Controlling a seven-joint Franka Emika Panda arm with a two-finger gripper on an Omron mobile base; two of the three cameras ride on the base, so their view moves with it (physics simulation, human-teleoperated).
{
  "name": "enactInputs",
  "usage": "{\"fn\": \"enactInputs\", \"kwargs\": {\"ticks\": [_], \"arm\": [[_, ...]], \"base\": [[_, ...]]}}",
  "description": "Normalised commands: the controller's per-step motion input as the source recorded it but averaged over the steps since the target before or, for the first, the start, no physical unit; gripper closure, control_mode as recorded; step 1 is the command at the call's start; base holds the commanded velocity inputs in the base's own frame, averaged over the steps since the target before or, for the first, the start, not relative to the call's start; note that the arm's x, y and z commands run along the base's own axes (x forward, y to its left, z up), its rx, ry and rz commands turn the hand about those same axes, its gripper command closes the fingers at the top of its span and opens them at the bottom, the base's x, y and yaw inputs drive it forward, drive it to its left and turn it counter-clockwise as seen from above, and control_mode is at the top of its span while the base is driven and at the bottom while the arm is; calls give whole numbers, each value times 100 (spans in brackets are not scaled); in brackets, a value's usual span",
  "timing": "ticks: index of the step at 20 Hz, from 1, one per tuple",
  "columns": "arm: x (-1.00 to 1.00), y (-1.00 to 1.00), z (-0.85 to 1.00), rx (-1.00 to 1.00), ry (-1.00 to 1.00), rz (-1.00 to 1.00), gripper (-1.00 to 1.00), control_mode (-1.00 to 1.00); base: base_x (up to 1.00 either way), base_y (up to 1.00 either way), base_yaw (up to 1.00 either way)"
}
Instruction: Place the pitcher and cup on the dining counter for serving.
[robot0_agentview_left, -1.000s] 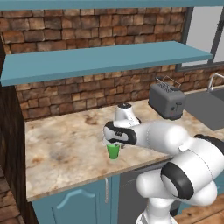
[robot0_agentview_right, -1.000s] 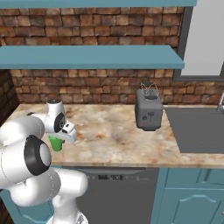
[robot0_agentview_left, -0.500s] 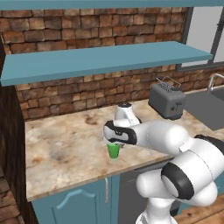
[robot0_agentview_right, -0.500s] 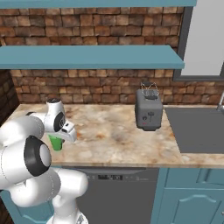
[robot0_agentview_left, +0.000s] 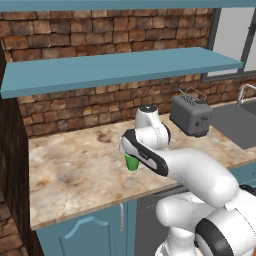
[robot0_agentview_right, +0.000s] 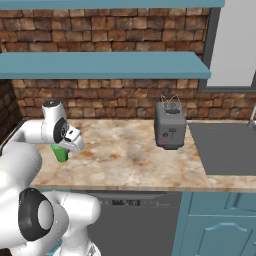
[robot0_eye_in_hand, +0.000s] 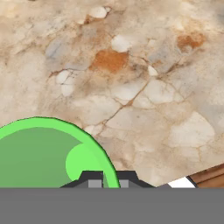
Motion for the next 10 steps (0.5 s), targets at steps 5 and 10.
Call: {"fn": "enactInputs", "kwargs": {"ticks": [5,10], "arm": [[-38,-3,64,0,-15,0,100,-100],[-23,0,45,0,-10,0,100,-100]], "base": [[0,0,0],[0,0,0]]}}
